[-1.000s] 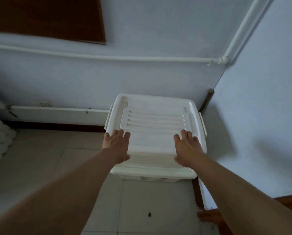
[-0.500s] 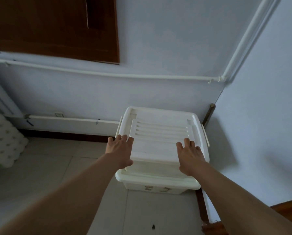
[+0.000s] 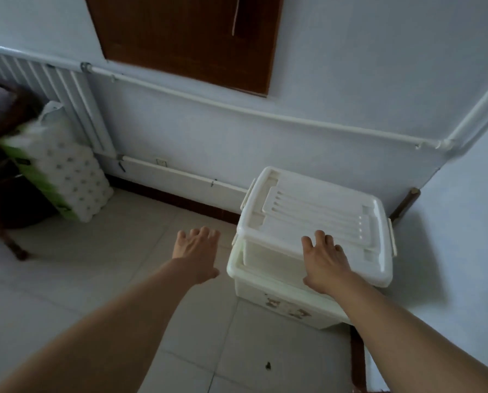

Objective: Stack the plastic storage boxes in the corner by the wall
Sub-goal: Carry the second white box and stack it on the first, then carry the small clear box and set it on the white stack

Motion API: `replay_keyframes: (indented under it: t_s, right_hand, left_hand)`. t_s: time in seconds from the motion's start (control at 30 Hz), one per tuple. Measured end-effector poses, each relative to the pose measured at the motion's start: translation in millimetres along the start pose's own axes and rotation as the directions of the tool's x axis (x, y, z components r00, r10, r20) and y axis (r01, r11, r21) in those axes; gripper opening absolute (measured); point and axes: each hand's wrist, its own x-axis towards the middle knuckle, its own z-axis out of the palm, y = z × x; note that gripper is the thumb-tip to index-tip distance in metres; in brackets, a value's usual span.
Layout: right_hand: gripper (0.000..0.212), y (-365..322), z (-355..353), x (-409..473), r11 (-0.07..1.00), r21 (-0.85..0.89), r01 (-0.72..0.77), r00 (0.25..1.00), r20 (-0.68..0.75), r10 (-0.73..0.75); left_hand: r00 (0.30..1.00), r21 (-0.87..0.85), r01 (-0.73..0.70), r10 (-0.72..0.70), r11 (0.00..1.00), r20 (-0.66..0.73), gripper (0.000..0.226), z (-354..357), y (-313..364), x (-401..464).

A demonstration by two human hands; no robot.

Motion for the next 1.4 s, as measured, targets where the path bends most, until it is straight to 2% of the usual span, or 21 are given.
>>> replay_keyframes:
  t_s: [0.2,0.23,0.33,0.43,0.67,0.87,1.1,1.2,1.4]
  right_hand:
    - [0.059,-54,6,-23,0.975,-0.066,0.211,0.976,-0.039,-0.214]
    - [0.058,-75,10,-32,0.957,-0.088,0.277,0.959,-0.030,-0.281]
    - [0.059,-102,15,-43,0.946,-0.065,0.318,0.948,-0.005,-0.319]
    - [0.060,-167,23,-67,0.877,-0.079,0.475,0.878,-0.024,-0.478]
    - [0.074,-293,39,-136,0.734,-0.131,0.666,0.744,0.048,-0.667]
    - [0.072,-395,62,-223,0.613,-0.184,0.768,0.636,0.113,-0.763]
    - [0.072,-508,97,-345,0.509,-0.201,0.837,0.543,0.181,-0.820]
    - [0.071,-566,120,-401,0.447,-0.188,0.874,0.481,0.215,-0.850]
    - [0.066,-646,146,-459,0.340,-0.182,0.923,0.380,0.285,-0.880]
  left_hand:
    - [0.973,-0.067,0.228,-0.225,0.971,0.049,0.085,29,-36,-91]
    - [0.952,-0.088,0.301,-0.295,0.950,0.082,0.084,39,-45,-122]
    - [0.927,-0.099,0.370,-0.362,0.924,0.096,0.081,53,-57,-158]
    - [0.840,-0.122,0.536,-0.514,0.835,0.174,0.081,75,-87,-235]
    - [0.655,-0.159,0.755,-0.721,0.636,0.228,0.074,125,-135,-378]
    - [0.510,-0.176,0.860,-0.813,0.479,0.281,0.071,176,-171,-504]
    - [0.419,-0.187,0.907,-0.847,0.377,0.327,0.072,227,-223,-651]
    - [0.363,-0.182,0.931,-0.862,0.317,0.354,0.070,253,-248,-719]
    - [0.253,-0.163,0.966,-0.865,0.200,0.434,0.074,299,-275,-791]
